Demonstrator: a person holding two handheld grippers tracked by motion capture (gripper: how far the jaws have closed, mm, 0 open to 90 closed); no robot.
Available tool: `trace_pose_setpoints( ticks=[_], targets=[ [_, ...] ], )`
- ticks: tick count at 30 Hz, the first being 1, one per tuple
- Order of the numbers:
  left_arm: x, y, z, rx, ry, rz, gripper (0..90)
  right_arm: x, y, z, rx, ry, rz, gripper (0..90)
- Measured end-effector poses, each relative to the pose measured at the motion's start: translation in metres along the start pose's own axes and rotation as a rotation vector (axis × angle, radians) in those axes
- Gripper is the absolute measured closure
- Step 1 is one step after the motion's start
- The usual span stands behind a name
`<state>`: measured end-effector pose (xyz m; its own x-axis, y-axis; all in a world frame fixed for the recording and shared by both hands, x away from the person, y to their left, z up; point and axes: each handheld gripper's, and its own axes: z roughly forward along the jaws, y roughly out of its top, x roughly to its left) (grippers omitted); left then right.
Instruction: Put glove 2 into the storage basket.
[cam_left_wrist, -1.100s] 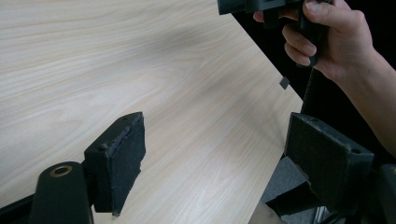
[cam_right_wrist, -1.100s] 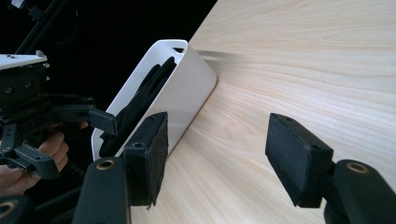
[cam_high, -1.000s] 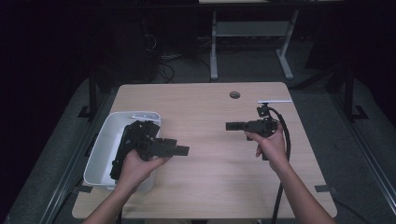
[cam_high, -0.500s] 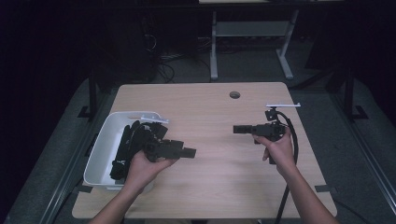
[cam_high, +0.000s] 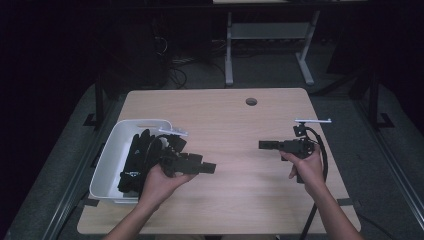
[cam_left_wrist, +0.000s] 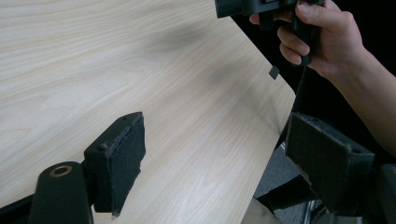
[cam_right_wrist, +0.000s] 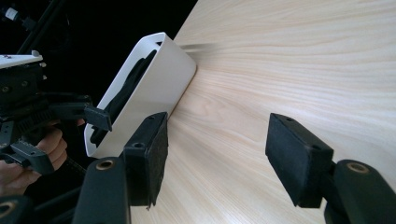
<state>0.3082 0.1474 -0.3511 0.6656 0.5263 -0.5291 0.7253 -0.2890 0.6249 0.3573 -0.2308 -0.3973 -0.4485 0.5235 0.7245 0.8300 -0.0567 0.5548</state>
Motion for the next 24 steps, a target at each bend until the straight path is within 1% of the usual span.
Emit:
trace_pose_setpoints(
  ticks=[3, 5, 7, 10, 16, 24],
  targets=[
    [0.000, -0.001, 0.003, 0.002, -0.005, -0.004, 20.1, -0.003, -0.002, -0.002, -0.002, 0.001, 0.004, 38.6],
    [-0.001, -0.002, 0.005, 0.004, -0.007, -0.004, 20.1, -0.004, -0.004, -0.004, 0.003, -0.008, 0.007, 38.6],
    [-0.001, -0.003, 0.007, 0.005, -0.004, 0.005, 20.1, -0.006, -0.005, -0.007, -0.004, -0.006, 0.006, 38.6],
    [-0.002, -0.004, 0.009, 0.004, -0.009, 0.001, 20.1, -0.008, -0.008, -0.009, -0.003, -0.011, 0.008, 38.6],
    [-0.002, -0.008, 0.018, 0.018, -0.024, 0.003, 20.1, -0.015, -0.016, -0.011, 0.003, -0.015, 0.018, 38.5],
    [-0.003, -0.010, 0.022, 0.013, -0.026, 0.011, 20.1, -0.020, -0.022, -0.017, -0.001, -0.020, 0.030, 38.5]
  ],
)
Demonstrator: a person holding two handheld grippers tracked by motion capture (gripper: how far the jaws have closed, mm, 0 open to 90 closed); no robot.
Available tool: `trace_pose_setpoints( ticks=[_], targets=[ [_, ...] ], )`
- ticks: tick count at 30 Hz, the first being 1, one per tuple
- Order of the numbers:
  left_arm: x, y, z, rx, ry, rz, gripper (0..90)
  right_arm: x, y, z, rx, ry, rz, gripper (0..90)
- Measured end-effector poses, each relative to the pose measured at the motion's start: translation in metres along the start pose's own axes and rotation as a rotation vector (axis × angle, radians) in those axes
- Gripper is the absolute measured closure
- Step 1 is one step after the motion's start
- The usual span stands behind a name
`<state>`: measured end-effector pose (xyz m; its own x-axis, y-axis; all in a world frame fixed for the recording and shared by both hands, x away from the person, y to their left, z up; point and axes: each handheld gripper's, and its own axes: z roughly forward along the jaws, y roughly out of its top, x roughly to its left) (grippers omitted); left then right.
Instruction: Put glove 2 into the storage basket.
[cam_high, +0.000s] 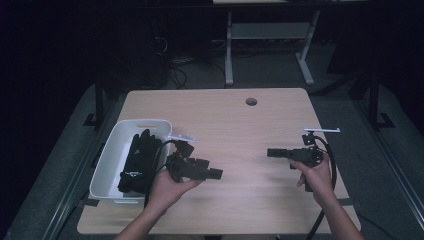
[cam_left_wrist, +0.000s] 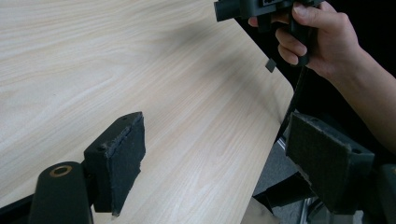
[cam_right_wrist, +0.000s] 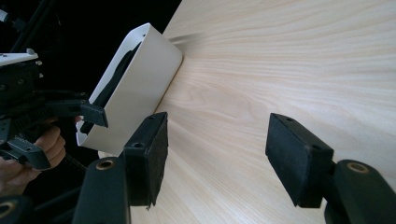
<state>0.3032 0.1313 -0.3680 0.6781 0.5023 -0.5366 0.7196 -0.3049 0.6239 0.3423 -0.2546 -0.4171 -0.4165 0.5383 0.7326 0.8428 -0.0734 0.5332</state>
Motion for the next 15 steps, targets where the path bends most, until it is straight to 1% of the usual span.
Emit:
trace_pose_setpoints(
  ticks=[3, 5, 10, 13, 15],
  targets=[
    [-0.001, -0.002, 0.003, 0.001, -0.006, 0.000, 20.1, -0.004, -0.004, -0.004, -0.001, -0.008, 0.005, 38.5],
    [-0.001, -0.003, 0.005, 0.002, -0.010, 0.001, 20.1, -0.006, -0.007, -0.007, -0.011, -0.005, 0.011, 38.5],
    [-0.001, -0.005, 0.009, 0.005, -0.015, 0.005, 20.1, -0.010, -0.012, -0.012, -0.015, -0.011, 0.016, 38.6],
    [-0.002, -0.006, 0.013, 0.008, -0.016, 0.004, 20.1, -0.013, -0.015, -0.016, -0.018, -0.010, 0.025, 38.4],
    [-0.003, -0.008, 0.016, 0.009, -0.018, 0.012, 20.1, -0.015, -0.019, -0.020, -0.023, -0.011, 0.036, 38.4]
  ],
)
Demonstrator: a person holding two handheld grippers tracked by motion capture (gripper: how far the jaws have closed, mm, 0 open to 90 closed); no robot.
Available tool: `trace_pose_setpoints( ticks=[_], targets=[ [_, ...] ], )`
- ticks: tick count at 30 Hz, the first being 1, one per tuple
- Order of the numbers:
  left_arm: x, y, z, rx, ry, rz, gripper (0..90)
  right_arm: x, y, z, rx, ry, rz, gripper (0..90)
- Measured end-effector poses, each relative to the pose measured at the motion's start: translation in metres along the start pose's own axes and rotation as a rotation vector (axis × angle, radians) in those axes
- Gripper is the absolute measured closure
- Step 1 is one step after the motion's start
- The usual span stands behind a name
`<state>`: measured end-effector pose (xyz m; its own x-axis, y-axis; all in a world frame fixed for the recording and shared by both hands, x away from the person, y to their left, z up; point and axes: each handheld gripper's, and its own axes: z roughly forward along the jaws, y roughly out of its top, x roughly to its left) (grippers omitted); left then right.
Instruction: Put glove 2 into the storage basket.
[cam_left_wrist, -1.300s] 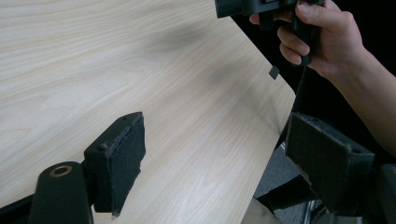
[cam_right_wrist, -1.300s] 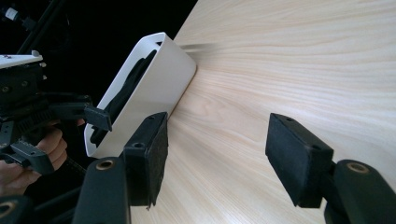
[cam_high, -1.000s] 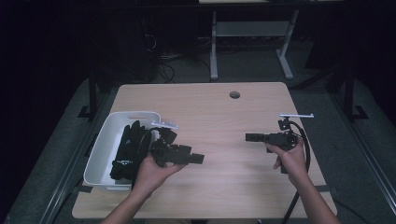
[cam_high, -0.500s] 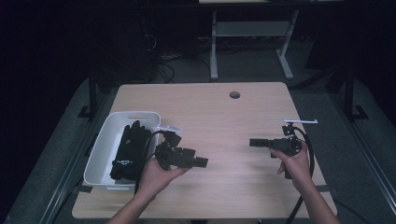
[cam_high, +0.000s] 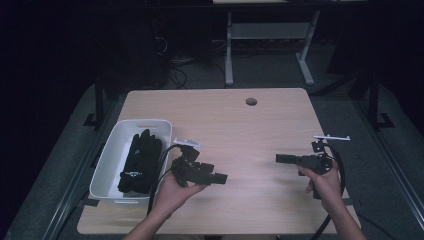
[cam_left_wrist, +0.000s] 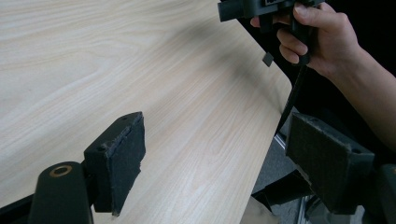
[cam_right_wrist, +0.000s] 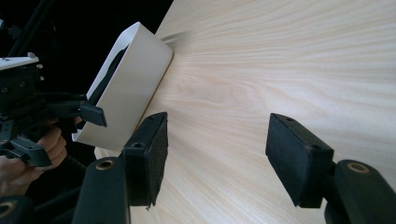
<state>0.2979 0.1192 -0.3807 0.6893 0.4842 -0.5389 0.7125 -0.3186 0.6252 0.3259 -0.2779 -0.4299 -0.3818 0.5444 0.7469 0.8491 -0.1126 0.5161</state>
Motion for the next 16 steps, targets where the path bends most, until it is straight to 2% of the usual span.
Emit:
trace_pose_setpoints(
  ticks=[16],
  targets=[
    [-0.008, -0.014, 0.018, 0.020, -0.032, 0.012, 20.1, -0.011, -0.026, -0.007, 0.018, 0.005, 0.017, 37.9]
  ],
)
